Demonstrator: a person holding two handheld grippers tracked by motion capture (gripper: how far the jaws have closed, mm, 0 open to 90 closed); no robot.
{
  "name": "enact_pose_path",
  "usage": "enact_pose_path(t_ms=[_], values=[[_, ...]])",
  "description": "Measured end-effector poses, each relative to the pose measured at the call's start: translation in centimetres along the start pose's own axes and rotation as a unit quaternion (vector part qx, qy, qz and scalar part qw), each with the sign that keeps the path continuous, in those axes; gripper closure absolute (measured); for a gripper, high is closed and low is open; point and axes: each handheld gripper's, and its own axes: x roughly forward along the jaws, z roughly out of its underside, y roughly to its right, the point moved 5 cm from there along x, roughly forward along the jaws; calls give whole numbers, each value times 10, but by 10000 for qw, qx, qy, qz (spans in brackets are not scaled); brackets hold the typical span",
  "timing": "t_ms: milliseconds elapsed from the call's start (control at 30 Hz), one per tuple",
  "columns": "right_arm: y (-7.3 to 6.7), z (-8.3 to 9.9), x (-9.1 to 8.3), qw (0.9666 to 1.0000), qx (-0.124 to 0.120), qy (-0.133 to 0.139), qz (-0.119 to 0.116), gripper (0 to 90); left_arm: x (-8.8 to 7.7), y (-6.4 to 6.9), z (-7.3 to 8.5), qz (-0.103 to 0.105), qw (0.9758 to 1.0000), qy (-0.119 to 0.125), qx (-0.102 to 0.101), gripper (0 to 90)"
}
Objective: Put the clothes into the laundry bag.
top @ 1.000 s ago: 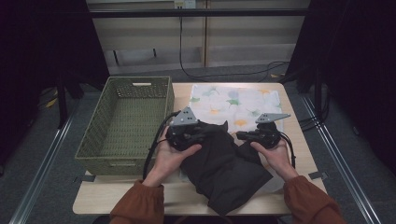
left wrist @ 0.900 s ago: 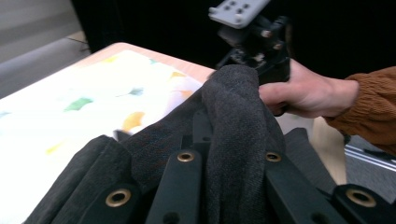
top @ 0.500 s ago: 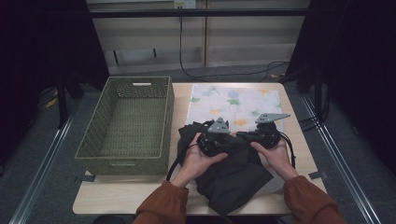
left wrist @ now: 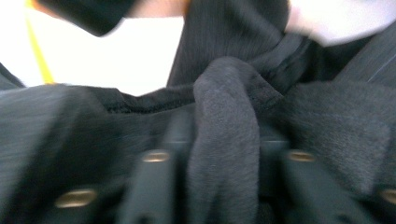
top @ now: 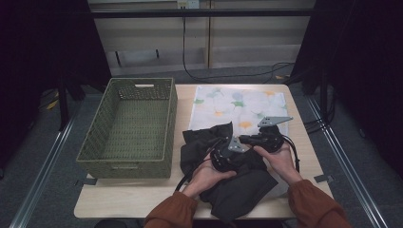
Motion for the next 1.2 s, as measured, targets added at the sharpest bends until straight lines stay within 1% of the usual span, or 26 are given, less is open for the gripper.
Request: enact_pose_path(t_ms=[33, 67, 100, 133, 167, 200, 267, 333, 367, 433, 467, 500, 600, 667, 700, 767, 800, 833, 867, 900, 967, 1000, 1033, 1100, 1133, 1200], values=[[1, 0, -1, 10000, 24, 5, -1, 896, -8, 1, -3, 89, 9999, 113, -9, 518], [2, 1, -1, 10000, 43, 16, -9, 896, -12, 2, -4, 121, 9996, 247, 13, 476], [3, 1, -1, 10000, 55, 24, 2, 897, -19, 2, -6, 62, 9994, 331, 68, 437], [4, 2, -2, 10000, 84, 24, 13, 897, -25, 2, -8, 55, 9988, 482, 35, 399], [5, 2, -1, 10000, 88, 25, 23, 896, -32, 1, -9, 56, 9986, 528, -28, 372], [5, 2, -2, 10000, 87, 25, 14, 896, -36, 2, -10, 150, 9977, 656, -67, 342], [5, 2, -2, 10000, 79, 32, 27, 896, -44, 2, -11, 157, 9972, 731, 2, 304], [4, 2, -3, 10000, 75, 28, 39, 896, -54, 0, -12, 50, 9968, 795, -14, 266], [4, 1, -2, 10000, 57, 35, 38, 896, -57, 0, -13, 89, 9959, 899, -7, 254], [4, 1, -2, 10000, 49, 32, 47, 896, -64, -2, -15, 46, 9963, 864, -8, 234], [4, 1, -2, 10000, 55, 30, 44, 897, -69, -3, -17, 39, 9955, 948, 16, 219], [4, 1, -2, 10000, 55, 28, 43, 896, -75, -4, -18, 3, 9950, 998, 13, 219], [5, 1, -2, 10000, 67, 25, 43, 896, -96, -11, -23, -78, 9917, 1283, -77, 201], [5, 2, -2, 10000, 77, 16, 41, 896, -109, -18, -25, -194, 9907, 1340, -125, 160], [5, 2, -2, 10000, 72, 17, 43, 896, -114, -23, -24, -258, 9903, 1352, -180, 149], [5, 1, -3, 10000, 60, 20, 41, 896, -121, -33, -22, -520, 9889, 1377, -183, 103], [5, 1, -3, 10000, 59, 16, 43, 896, -122, -38, -20, -564, 9886, 1365, -290, 103], [4, 1, -2, 10000, 59, 16, 54, 896, -120, -44, -17, -463, 9888, 1368, -372, 104], [4, 1, -2, 10000, 58, 14, 52, 896, -116, -50, -14, -521, 9889, 1297, -513, 83], [4, 1, -2, 10000, 54, 14, 52, 896, -111, -57, -10, -667, 9901, 1062, -629, 56], [4, 1, -2, 10000, 52, 13, 51, 896, -99, -67, -2, -661, 9902, 889, -848, 38], [5, 1, -2, 10000, 51, 13, 50, 896, -91, -67, 2, -554, 9928, 681, -815, 49], [5, 1, -2, 10000, 55, 10, 43, 896, -84, -67, 5, -521, 9939, 621, -752, 40], [5, 1, -1, 10000, 51, 4, 38, 896, -69, -68, 10, -550, 9943, 330, -847, 23], [5, 1, -1, 10000, 42, -2, 43, 896, -64, -70, 13, -658, 9939, 235, -858, 18], [4, 2, -1, 10000, 28, -18, 41, 896, -55, -70, 19, -509, 9940, 94, -959, 11]])
